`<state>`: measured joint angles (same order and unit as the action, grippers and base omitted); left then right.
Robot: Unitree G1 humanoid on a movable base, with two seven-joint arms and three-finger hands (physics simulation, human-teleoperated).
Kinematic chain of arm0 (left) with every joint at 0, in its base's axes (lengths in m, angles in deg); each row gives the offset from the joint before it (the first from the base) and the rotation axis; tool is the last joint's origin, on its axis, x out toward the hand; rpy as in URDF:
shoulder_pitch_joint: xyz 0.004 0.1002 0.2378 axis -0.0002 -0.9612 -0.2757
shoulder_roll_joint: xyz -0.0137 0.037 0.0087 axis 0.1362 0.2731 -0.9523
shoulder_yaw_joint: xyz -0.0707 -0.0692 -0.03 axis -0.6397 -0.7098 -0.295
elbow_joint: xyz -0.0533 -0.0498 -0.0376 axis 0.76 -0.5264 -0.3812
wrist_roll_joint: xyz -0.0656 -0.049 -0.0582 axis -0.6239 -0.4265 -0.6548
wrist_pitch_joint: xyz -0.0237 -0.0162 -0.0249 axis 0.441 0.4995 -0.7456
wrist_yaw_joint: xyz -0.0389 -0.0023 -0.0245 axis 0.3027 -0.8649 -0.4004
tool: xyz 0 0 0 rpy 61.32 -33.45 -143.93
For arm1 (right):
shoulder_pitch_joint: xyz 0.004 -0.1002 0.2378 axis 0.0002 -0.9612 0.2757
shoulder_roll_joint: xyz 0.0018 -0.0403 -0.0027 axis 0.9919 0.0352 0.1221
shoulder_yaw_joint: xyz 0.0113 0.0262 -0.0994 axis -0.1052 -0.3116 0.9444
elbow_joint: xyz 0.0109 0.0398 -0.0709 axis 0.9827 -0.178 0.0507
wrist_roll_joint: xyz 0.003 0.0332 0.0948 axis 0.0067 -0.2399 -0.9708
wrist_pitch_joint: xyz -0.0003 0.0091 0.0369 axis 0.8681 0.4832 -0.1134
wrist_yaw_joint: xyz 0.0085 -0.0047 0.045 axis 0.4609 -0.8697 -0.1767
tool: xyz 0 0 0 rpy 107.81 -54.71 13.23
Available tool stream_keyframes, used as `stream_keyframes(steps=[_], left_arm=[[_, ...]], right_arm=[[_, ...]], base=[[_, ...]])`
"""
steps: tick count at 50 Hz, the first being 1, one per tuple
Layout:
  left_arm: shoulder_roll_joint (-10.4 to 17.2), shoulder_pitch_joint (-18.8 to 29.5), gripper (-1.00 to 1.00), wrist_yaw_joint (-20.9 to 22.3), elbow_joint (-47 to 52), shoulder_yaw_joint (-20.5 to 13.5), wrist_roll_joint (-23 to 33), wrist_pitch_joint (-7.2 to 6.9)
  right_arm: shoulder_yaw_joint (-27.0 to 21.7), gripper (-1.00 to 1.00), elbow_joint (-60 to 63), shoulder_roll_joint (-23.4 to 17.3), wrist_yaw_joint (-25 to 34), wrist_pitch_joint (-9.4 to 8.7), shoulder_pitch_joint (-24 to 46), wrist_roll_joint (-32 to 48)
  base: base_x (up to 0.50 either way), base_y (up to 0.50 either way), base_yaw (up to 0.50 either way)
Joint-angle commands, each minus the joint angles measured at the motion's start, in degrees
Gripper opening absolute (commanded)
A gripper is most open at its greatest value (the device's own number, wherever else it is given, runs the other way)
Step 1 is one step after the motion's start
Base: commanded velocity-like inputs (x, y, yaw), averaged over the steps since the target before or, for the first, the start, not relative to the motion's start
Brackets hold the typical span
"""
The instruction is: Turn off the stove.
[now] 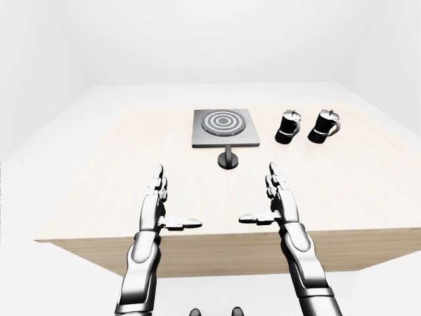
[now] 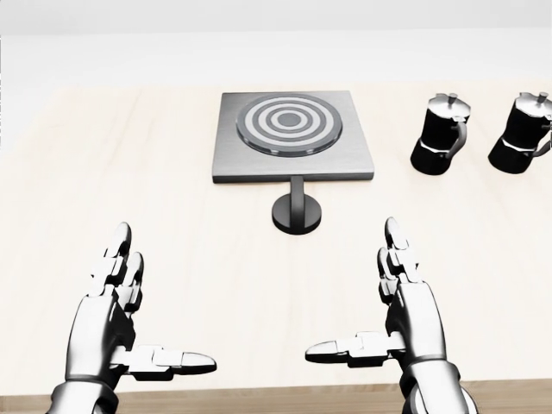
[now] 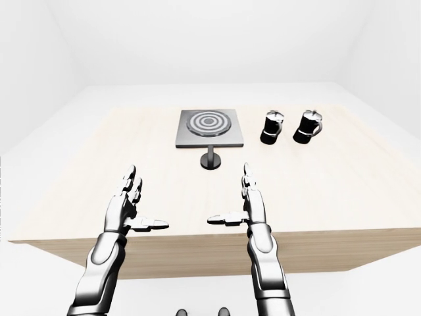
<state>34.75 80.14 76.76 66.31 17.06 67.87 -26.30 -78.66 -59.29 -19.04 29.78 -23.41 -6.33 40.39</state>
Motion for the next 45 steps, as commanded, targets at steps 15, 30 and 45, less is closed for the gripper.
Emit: stream_keyframes(steps=[15, 30, 45], left_arm=[[-0.05, 0.14, 1.00, -0.01, -0.41, -0.01, 0.06, 0.32], [-0.03, 0.25, 1.00, -0.03, -0.97, 0.07, 0.13, 0.79], [-0.04, 0.03, 1.00, -0.12, -0.37, 0.14, 0.27, 0.51]], right_arm=[[-0.01, 1.00, -0.44, -0.01, -0.21, 0.11, 0.17, 0.03], [0.10, 1.00, 0.11, -0.01, -0.11, 0.26, 0.02, 0.33], [0.28, 1.00, -1.20, -0.14, 0.23, -0.30, 0.86, 0.85]], base=[[0.00, 0.27, 0.00], [0.10, 0.04, 0.00], [0.39, 0.00, 0.00]])
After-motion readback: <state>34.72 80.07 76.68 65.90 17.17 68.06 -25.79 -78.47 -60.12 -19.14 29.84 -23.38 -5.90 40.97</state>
